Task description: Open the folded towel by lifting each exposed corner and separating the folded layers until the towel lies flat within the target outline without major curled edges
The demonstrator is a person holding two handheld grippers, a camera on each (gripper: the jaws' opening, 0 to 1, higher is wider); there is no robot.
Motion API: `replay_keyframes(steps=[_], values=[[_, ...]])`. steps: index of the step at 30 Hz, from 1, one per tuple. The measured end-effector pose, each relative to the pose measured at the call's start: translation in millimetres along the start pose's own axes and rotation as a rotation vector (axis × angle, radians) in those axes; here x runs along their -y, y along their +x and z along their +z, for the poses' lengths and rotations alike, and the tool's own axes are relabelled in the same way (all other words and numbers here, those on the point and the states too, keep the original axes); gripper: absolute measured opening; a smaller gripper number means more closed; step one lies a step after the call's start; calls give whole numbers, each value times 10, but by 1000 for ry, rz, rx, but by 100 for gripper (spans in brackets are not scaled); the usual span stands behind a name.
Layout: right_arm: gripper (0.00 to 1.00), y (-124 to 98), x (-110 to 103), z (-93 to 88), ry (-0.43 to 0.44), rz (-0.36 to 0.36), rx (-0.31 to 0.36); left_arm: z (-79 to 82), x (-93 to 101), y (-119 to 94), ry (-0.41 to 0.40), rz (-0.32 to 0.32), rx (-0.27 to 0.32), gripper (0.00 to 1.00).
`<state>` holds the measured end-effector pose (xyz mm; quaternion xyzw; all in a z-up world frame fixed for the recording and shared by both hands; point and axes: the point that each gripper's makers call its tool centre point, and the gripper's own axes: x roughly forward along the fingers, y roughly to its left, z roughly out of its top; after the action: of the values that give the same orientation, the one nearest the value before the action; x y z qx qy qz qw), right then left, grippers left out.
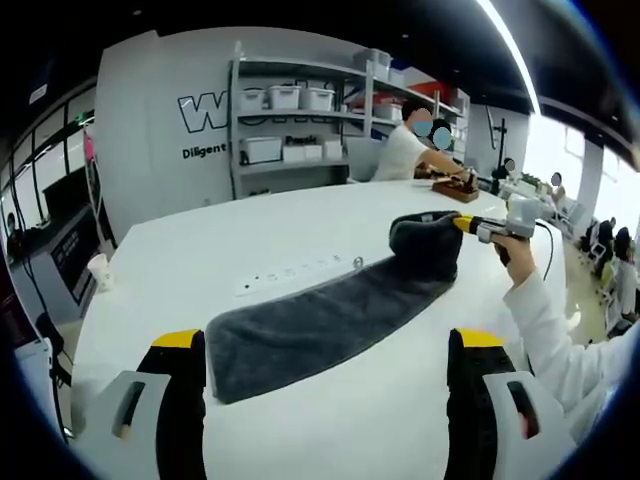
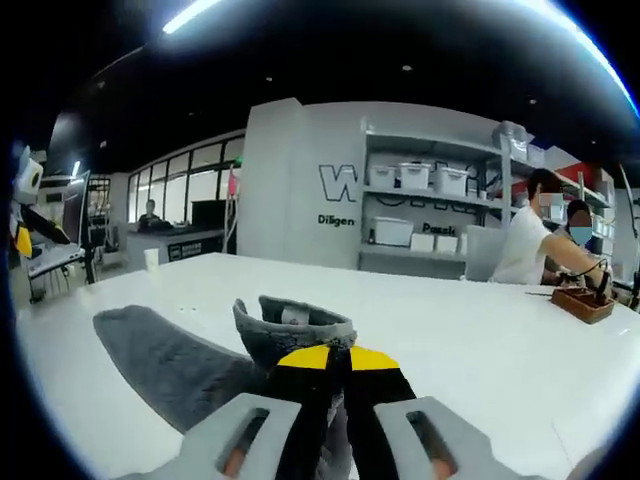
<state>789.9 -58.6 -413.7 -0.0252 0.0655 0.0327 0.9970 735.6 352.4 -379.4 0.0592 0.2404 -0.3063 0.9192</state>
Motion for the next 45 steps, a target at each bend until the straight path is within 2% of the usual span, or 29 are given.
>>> replay_keyframes(steps=[10,23,31,32,34,45], values=[[0,-108,197,114,16,-87,66,-4,22,12,6,-2,-5,100],[0,-176,308,194,24,-133,106,-7,34,14,7,-3,-4,100],[0,-206,413,131,59,-163,114,-9,40,20,8,-4,-6,100],[0,-221,465,71,60,-191,83,-12,42,20,8,-5,-7,100],[0,-227,502,40,48,-213,70,-13,43,21,7,-4,-7,100],[0,-300,719,-92,68,-284,64,-22,49,27,9,-4,-10,100]])
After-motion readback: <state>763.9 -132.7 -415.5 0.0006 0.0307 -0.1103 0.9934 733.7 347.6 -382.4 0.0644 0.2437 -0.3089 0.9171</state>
